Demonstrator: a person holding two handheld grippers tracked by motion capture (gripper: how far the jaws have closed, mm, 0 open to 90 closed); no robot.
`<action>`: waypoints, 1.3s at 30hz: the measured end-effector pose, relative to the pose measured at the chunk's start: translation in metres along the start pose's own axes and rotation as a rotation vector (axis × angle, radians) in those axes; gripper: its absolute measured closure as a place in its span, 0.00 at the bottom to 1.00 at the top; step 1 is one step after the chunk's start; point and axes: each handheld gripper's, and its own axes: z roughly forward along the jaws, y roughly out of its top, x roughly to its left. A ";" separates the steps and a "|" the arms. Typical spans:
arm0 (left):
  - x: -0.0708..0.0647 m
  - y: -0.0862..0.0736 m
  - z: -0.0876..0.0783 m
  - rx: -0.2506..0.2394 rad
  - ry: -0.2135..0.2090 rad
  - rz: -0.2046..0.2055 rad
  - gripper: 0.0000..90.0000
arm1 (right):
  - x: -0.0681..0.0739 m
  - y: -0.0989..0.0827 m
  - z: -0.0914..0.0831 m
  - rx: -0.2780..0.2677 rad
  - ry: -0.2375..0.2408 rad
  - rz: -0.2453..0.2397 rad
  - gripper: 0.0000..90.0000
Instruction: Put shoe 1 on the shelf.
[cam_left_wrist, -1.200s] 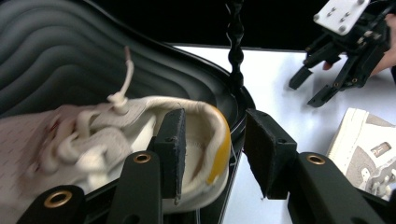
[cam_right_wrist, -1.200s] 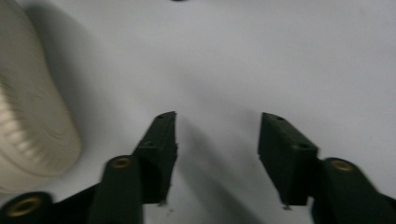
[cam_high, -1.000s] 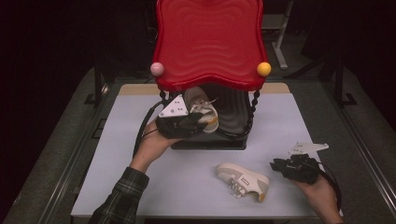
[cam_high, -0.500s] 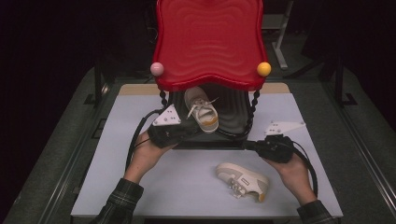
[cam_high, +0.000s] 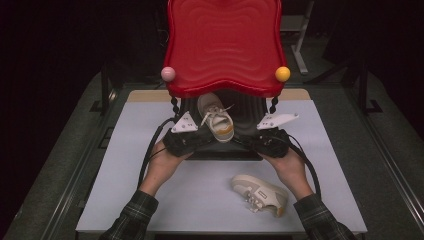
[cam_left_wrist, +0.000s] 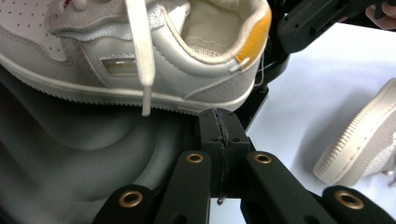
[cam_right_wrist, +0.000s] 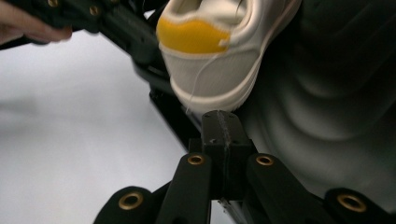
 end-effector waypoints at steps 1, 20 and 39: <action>0.000 0.000 0.000 0.000 0.000 0.000 1.00 | 0.000 0.000 0.000 0.000 0.000 0.000 1.00; -0.001 0.000 0.012 0.007 -0.005 -0.007 1.00 | -0.004 0.018 0.020 0.008 -0.084 -0.050 1.00; 0.009 -0.003 -0.003 0.015 0.167 -0.055 1.00 | 0.008 0.028 0.041 -0.001 -0.034 -0.055 1.00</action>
